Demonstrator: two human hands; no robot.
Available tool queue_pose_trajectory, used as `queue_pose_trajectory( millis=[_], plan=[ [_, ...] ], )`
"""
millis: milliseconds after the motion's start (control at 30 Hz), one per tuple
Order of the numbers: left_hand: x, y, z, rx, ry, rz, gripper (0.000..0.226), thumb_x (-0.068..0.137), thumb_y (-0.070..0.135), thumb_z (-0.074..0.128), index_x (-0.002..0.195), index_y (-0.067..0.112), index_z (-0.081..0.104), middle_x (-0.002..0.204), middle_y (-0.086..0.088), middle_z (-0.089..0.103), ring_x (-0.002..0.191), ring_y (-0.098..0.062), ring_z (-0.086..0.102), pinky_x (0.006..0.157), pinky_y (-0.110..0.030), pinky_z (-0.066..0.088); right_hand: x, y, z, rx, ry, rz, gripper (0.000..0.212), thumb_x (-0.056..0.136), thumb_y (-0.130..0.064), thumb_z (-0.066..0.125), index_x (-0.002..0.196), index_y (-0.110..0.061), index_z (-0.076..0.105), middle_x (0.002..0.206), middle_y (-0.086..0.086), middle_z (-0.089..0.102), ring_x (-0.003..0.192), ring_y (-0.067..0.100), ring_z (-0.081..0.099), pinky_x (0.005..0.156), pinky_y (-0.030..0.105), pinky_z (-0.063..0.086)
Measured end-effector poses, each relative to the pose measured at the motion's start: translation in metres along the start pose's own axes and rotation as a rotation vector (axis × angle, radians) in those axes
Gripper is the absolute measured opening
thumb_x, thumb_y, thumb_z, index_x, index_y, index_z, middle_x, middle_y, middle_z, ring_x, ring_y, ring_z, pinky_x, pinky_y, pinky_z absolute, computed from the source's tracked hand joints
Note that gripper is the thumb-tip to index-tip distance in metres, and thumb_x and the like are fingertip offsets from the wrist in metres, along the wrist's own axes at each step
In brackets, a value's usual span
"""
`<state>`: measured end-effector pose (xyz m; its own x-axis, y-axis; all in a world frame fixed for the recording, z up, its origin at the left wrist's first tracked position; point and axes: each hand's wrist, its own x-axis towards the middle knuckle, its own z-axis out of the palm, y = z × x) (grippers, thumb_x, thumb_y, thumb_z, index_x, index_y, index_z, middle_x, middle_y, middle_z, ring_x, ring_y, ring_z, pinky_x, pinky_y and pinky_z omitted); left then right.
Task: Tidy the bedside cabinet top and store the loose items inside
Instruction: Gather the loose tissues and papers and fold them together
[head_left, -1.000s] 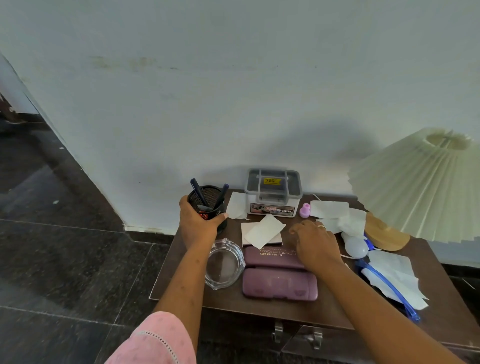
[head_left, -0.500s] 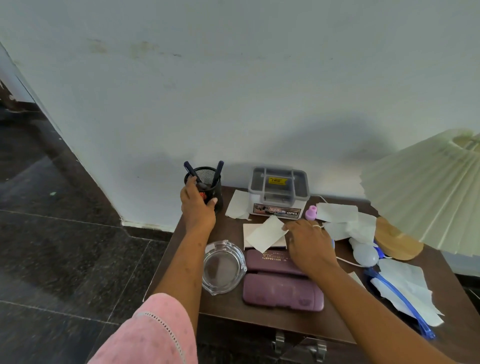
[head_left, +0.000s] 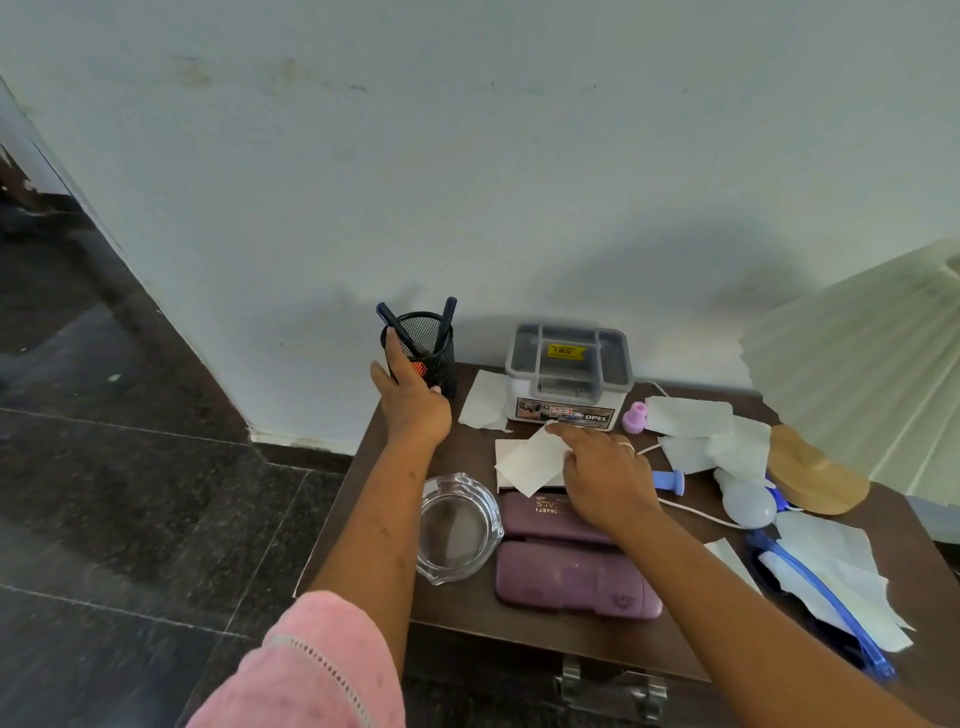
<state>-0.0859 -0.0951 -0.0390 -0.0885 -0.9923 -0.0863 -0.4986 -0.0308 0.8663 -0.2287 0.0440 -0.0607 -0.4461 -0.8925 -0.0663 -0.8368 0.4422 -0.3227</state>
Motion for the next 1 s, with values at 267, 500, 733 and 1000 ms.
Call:
queue_pose_trajectory(
  millis=[267, 500, 733, 1000],
  plan=[
    [-0.041, 0.016, 0.004, 0.178, 0.152, 0.094, 0.072, 0.082, -0.004, 0.053, 0.140, 0.025, 0.024, 0.153, -0.009, 0.009, 0.130, -0.034, 0.030, 0.095, -0.036, 0.044, -0.005, -0.009, 0.008, 0.082, 0.030, 0.174, 0.036, 0.094, -0.028, 0.045, 0.128, -0.037, 0.048, 0.129, 0.007, 0.051, 0.120, 0.031, 0.046, 0.094, 0.043, 0.042],
    [-0.079, 0.039, 0.019, 0.383, -0.442, 0.143, 0.061, 0.086, 0.017, 0.061, 0.140, 0.025, 0.034, 0.148, -0.007, 0.026, 0.132, -0.029, 0.035, 0.108, -0.040, 0.037, -0.020, -0.015, -0.026, 0.436, 0.112, 0.060, 0.032, 0.085, 0.003, 0.046, 0.095, -0.014, 0.070, 0.115, 0.011, 0.060, 0.107, 0.026, 0.057, 0.091, 0.031, 0.046],
    [-0.116, 0.069, 0.006, -0.108, -0.876, -0.031, 0.060, 0.080, 0.005, 0.070, 0.134, 0.012, 0.045, 0.121, -0.006, 0.062, 0.110, -0.021, 0.061, 0.095, -0.033, 0.049, -0.075, 0.008, -0.095, 0.872, -0.020, -0.054, 0.038, 0.078, 0.010, 0.043, 0.087, -0.016, 0.069, 0.078, -0.005, 0.060, 0.071, 0.011, 0.055, 0.066, 0.015, 0.049],
    [-0.201, 0.068, 0.026, -0.375, -0.734, -0.330, 0.023, 0.086, 0.002, 0.062, 0.108, 0.011, 0.061, 0.095, -0.006, 0.068, 0.085, -0.021, 0.065, 0.059, -0.036, 0.056, -0.115, 0.113, -0.097, 0.596, 0.013, 0.207, 0.032, 0.092, -0.006, 0.046, 0.114, -0.023, 0.062, 0.104, 0.006, 0.065, 0.097, 0.025, 0.060, 0.078, 0.028, 0.049]
  ],
)
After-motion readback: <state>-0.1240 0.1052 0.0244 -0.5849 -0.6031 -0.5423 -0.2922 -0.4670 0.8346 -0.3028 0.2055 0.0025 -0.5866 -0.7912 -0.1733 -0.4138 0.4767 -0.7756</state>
